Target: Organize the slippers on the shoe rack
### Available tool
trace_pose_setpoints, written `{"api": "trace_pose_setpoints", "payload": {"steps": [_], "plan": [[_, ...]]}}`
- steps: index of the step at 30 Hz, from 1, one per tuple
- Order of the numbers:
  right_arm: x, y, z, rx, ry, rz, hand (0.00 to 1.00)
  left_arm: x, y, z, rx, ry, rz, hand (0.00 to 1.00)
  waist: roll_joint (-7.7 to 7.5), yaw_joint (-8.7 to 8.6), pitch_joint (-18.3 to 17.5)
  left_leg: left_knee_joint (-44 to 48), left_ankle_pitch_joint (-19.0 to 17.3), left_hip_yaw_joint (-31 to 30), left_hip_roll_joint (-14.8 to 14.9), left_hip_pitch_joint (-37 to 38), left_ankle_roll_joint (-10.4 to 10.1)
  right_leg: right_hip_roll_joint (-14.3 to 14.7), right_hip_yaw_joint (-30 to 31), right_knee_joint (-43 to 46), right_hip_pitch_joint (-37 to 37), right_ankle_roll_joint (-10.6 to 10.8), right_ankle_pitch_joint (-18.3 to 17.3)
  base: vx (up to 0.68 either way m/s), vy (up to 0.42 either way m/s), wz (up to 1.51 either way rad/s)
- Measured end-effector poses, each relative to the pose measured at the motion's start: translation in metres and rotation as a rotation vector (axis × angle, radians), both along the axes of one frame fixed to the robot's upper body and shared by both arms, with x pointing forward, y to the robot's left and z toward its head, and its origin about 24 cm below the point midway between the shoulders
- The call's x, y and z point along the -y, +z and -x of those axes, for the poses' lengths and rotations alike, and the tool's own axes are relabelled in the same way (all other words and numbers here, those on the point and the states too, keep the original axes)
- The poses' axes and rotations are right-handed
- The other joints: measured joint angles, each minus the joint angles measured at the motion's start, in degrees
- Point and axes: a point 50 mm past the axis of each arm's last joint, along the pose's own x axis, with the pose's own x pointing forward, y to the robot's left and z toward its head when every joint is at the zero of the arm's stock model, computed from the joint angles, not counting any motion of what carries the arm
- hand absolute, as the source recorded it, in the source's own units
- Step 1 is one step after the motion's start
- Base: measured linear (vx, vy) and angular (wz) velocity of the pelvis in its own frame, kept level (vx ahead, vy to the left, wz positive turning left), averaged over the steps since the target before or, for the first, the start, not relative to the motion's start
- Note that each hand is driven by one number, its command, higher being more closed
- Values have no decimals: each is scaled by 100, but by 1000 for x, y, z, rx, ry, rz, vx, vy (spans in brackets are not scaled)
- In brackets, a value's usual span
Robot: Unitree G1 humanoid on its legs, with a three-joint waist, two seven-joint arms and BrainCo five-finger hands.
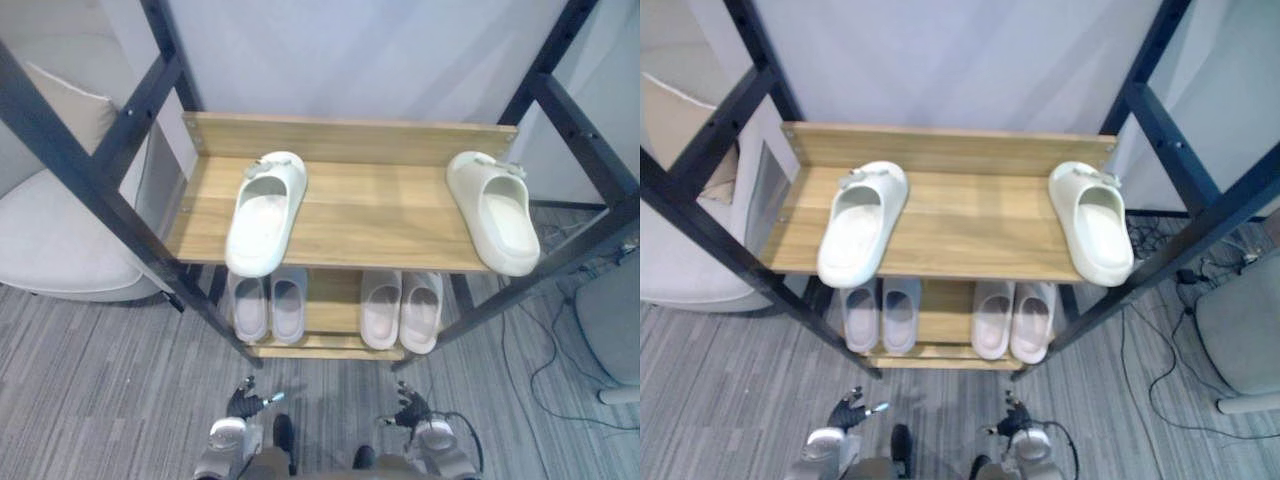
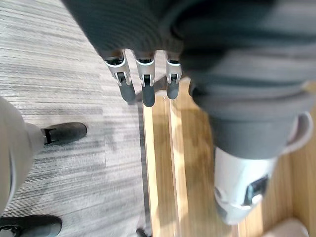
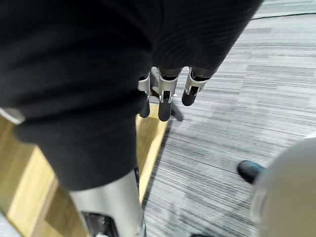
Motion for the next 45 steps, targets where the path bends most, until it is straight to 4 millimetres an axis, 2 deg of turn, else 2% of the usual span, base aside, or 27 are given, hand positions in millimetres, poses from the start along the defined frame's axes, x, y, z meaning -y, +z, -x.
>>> {"api": "trace_pose_setpoints", "payload": {"steps": [3,7,9,11,13,14,15,17,18,19,23,24,27,28,30,34,39,42,45], "plan": [[0,-3,5,-21,-3,-2,0,16,8,-8,51,-102,17,0,43,-5,-22,-5,22,-17,-18,13,35,4,5,-96,63,18,72,-75,56,1],[0,-5,11,-37,-13,-7,0,46,31,-24,187,-261,66,0,148,-8,-83,-37,-9,-82,-52,61,4,12,-4,-228,188,43,98,-63,47,7],[1,-5,11,-35,-13,-6,0,73,54,-31,307,-376,148,0,215,-9,-124,-38,-30,-138,-83,51,35,0,-4,-230,198,46,96,-21,32,9],[0,-5,11,-33,-12,-7,0,89,70,-32,374,-436,200,0,238,-8,-143,-38,-31,-147,-95,52,37,-6,-4,-237,210,48,95,6,17,5],[-1,-5,10,-28,-7,-10,0,112,92,-32,458,-515,293,0,252,-5,-155,-38,-36,-169,-105,48,43,-6,-8,-259,226,48,94,41,1,7],[-2,-5,10,-25,-3,-12,0,125,110,-32,523,-554,359,0,258,-8,-172,-38,-33,-199,-114,35,40,-6,-21,-275,230,52,92,54,-8,7],[-2,-5,10,-25,-1,-12,0,129,116,-32,544,-566,385,0,259,-9,-183,-38,-29,-205,-116,30,34,-6,-26,-283,230,53,91,70,-15,11],[-5,-5,10,-24,13,-8,0,148,150,-31,672,-619,533,0,283,-21,-296,-36,-19,-290,-137,-26,32,-4,-108,-344,239,55,96,109,-25,15],[-5,-5,10,-24,13,-8,0,150,155,-31,690,-627,550,0,284,-21,-299,-36,-6,-292,-137,-24,51,-4,-113,-344,242,36,117,104,-28,11],[-6,-5,10,-23,18,-9,0,152,170,-35,745,-635,591,0,296,-17,-312,-34,18,-301,-138,-19,82,7,-125,-371,263,49,136,96,-41,5],[-9,-4,8,-17,38,-8,0,150,204,-44,873,-604,698,0,322,-18,-332,-9,17,-333,-143,70,81,57,-176,-543,465,34,172,88,-45,3],[-9,-5,9,-19,43,-7,0,149,207,-45,884,-601,705,0,326,-18,-336,-6,18,-334,-137,72,80,55,-178,-551,475,31,175,45,-49,0],[-2,-4,9,-18,43,8,0,149,234,-44,981,-594,795,0,365,-6,-366,-6,17,-319,-118,67,78,58,-163,-555,469,29,173,6,-14,-1],[-2,-4,9,-18,41,7,0,149,235,-44,984,-594,798,0,366,-6,-366,-6,17,-319,-117,67,78,58,-163,-555,469,29,173,0,0,0],[5,-4,11,-22,36,20,0,148,251,-44,1048,-584,825,0,382,-13,-379,-9,15,-320,-100,63,76,65,-152,-527,450,25,176,-17,-2,0],[7,-5,12,-26,35,25,0,144,268,-52,1133,-563,818,0,377,-12,-401,-38,17,-332,-89,45,76,71,-121,-503,410,10,186,-58,11,-2],[6,-7,19,-45,34,15,0,130,296,-77,1279,-518,744,0,374,-18,-440,-39,28,-382,-93,11,79,70,-152,-510,382,3,212,-36,19,4],[6,-7,18,-44,37,13,0,121,300,-99,1303,-460,675,0,367,-38,-445,-39,56,-403,-95,-9,91,71,-166,-519,372,13,239,-10,7,2],[6,-6,18,-44,37,12,0,112,301,-111,1311,-416,631,0,367,-60,-445,-38,62,-407,-95,-31,91,72,-169,-522,350,12,246,0,0,0]]}}
